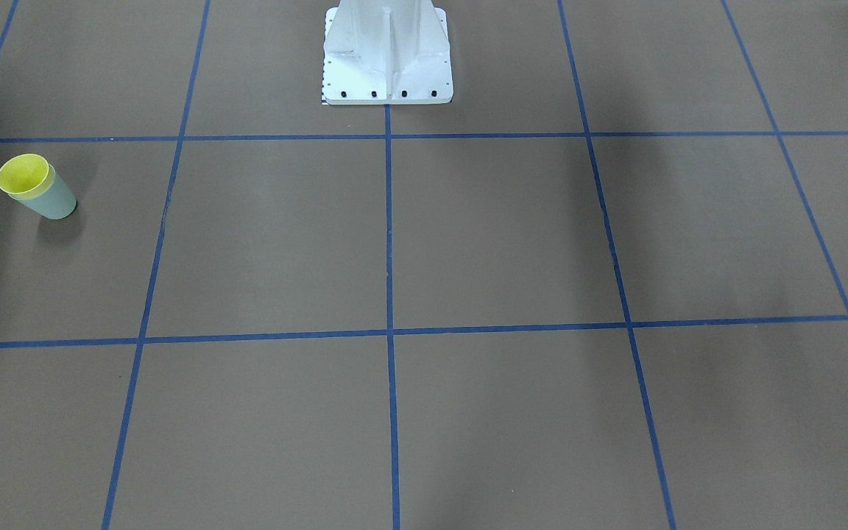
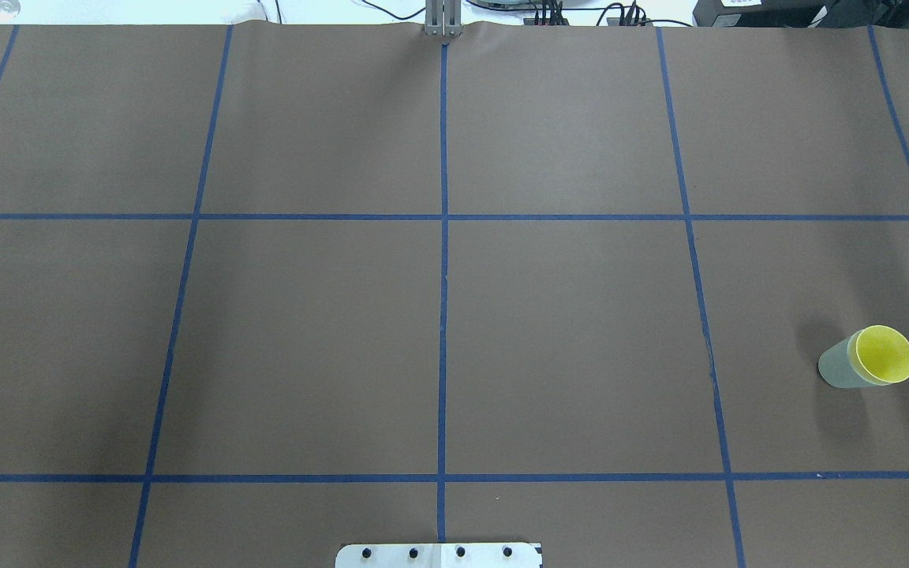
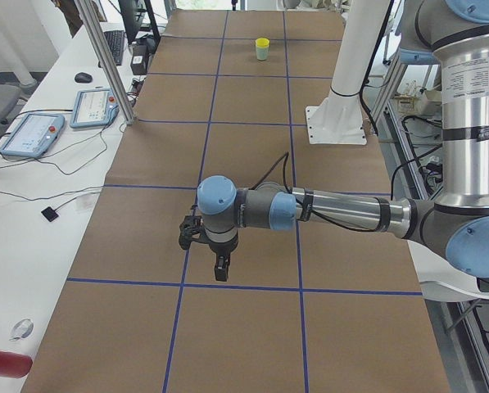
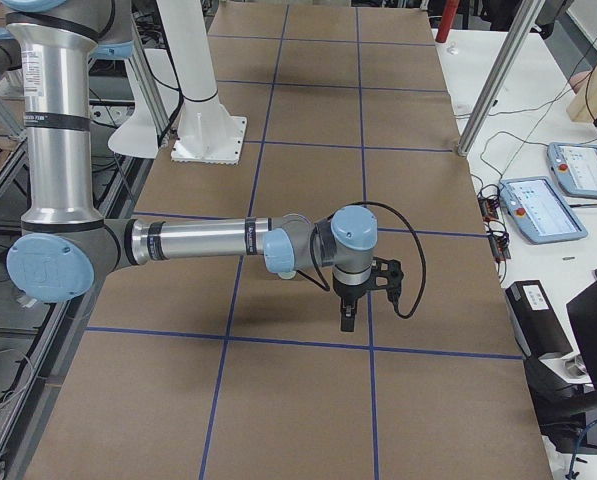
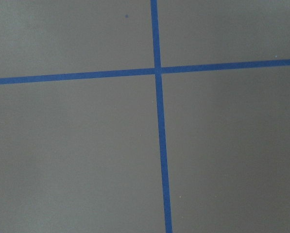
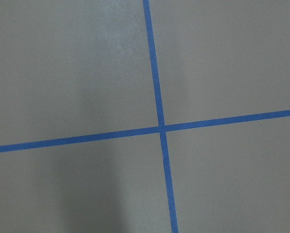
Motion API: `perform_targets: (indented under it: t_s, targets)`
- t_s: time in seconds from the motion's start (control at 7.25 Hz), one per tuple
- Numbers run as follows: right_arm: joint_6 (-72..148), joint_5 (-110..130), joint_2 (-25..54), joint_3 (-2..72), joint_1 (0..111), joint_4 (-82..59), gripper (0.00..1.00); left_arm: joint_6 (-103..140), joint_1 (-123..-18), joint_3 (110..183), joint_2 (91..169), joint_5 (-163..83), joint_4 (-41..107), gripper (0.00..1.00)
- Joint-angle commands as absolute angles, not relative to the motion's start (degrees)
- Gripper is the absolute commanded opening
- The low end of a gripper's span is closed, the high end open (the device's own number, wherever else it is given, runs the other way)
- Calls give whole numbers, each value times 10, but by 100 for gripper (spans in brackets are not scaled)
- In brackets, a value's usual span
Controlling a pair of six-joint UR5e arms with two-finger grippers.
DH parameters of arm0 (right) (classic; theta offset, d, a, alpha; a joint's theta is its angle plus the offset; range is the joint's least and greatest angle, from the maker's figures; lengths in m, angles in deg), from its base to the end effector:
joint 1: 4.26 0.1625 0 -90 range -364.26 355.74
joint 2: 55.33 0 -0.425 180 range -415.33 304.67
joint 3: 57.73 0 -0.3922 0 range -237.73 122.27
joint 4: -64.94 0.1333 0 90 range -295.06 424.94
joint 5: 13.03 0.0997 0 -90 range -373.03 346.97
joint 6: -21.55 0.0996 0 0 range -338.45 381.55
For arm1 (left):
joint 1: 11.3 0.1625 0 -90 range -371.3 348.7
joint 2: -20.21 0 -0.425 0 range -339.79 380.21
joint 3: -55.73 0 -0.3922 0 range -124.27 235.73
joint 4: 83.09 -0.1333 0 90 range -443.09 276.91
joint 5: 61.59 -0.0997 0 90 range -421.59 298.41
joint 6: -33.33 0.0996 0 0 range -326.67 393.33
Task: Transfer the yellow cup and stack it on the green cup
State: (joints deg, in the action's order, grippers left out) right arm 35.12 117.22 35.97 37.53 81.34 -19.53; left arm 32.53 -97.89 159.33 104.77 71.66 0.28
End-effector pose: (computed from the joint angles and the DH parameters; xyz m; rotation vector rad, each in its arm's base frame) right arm 0.0310 -0.4963 0.6188 0.0474 -0.7172 0.0949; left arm -0.0382 -0.4526 0.5998 -0.0023 0.7553 0.0534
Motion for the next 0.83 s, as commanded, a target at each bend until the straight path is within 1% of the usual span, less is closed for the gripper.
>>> perform_targets:
  t_s: [0.0, 0.14, 0.69]
  targets:
    - [318, 1181, 362, 361, 813, -200, 100, 330, -980, 1606, 1059, 720, -49, 100]
    - [317, 1210, 359, 363, 813, -224, 100, 331, -980, 1613, 1056, 720, -49, 100]
    - [271, 1207, 370, 366, 813, -226, 100, 331, -981, 1623, 1052, 741, -45, 100]
